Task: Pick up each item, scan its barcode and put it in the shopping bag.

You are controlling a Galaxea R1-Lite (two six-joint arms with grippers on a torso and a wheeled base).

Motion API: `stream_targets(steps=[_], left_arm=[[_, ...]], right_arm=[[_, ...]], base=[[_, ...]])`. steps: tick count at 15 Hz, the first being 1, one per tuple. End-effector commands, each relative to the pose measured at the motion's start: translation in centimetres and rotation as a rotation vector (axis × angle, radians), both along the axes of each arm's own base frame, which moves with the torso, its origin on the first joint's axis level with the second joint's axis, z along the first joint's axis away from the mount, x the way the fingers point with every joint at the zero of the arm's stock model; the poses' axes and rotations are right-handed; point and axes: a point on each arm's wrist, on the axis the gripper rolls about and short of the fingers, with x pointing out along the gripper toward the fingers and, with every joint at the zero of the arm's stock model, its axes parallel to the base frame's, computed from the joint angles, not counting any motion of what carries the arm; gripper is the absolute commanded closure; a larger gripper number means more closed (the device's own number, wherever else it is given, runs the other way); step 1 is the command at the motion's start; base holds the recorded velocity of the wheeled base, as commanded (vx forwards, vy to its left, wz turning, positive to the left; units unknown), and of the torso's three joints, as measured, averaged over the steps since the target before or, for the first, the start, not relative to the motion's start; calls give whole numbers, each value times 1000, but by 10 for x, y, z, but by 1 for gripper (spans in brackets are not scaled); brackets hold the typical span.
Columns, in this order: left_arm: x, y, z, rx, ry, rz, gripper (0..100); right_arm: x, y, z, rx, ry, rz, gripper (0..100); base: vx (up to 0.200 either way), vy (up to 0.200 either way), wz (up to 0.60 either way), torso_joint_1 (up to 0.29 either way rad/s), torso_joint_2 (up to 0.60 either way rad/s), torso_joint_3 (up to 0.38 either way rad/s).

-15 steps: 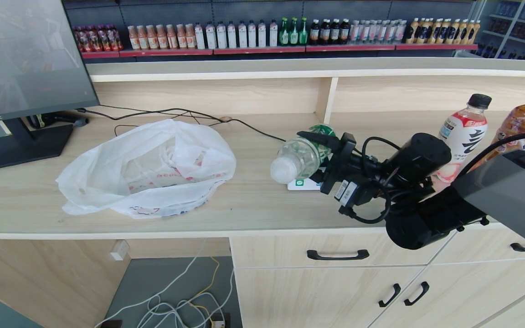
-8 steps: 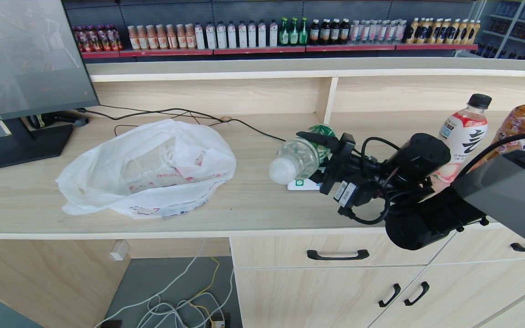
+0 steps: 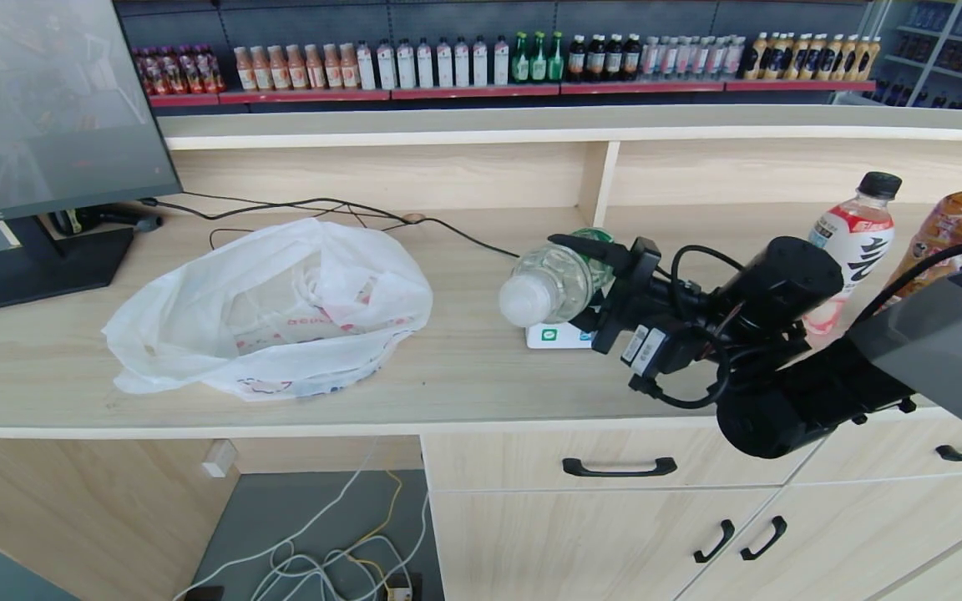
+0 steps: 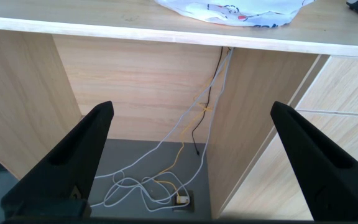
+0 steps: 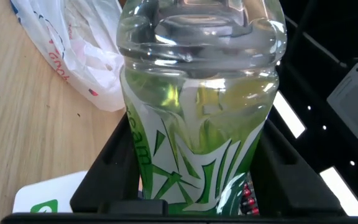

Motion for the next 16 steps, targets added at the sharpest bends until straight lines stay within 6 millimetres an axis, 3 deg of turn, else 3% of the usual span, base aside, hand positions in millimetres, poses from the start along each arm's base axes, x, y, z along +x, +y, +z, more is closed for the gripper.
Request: stream_targets(steps=[1, 3, 7, 8, 11, 14, 16], left_arm=[[0, 0, 0, 0, 0, 0, 0], [0, 0, 0, 0, 0, 0, 0], [0, 0, 0, 0, 0, 0, 0], [0, 0, 0, 0, 0, 0, 0], [0, 0, 0, 0, 0, 0, 0], [0, 0, 0, 0, 0, 0, 0], [0, 0, 0, 0, 0, 0, 0]], right_arm=[[-12, -3, 22, 27, -29, 12, 100], [-23, -7, 42, 55, -43, 22, 100], [-49, 8, 68, 150, 3, 55, 100], [-55, 11, 69, 187, 70, 57, 100], [-90, 5, 100, 395, 201, 19, 100], [-113, 3, 98, 553, 398, -17, 100], [-135, -12, 91, 672, 539, -74, 100]], base=[[0, 0, 0, 0, 0, 0], [0, 0, 0, 0, 0, 0], [0, 0, 0, 0, 0, 0], [0, 0, 0, 0, 0, 0], [0, 0, 0, 0, 0, 0], [0, 0, 0, 0, 0, 0], [0, 0, 0, 0, 0, 0]])
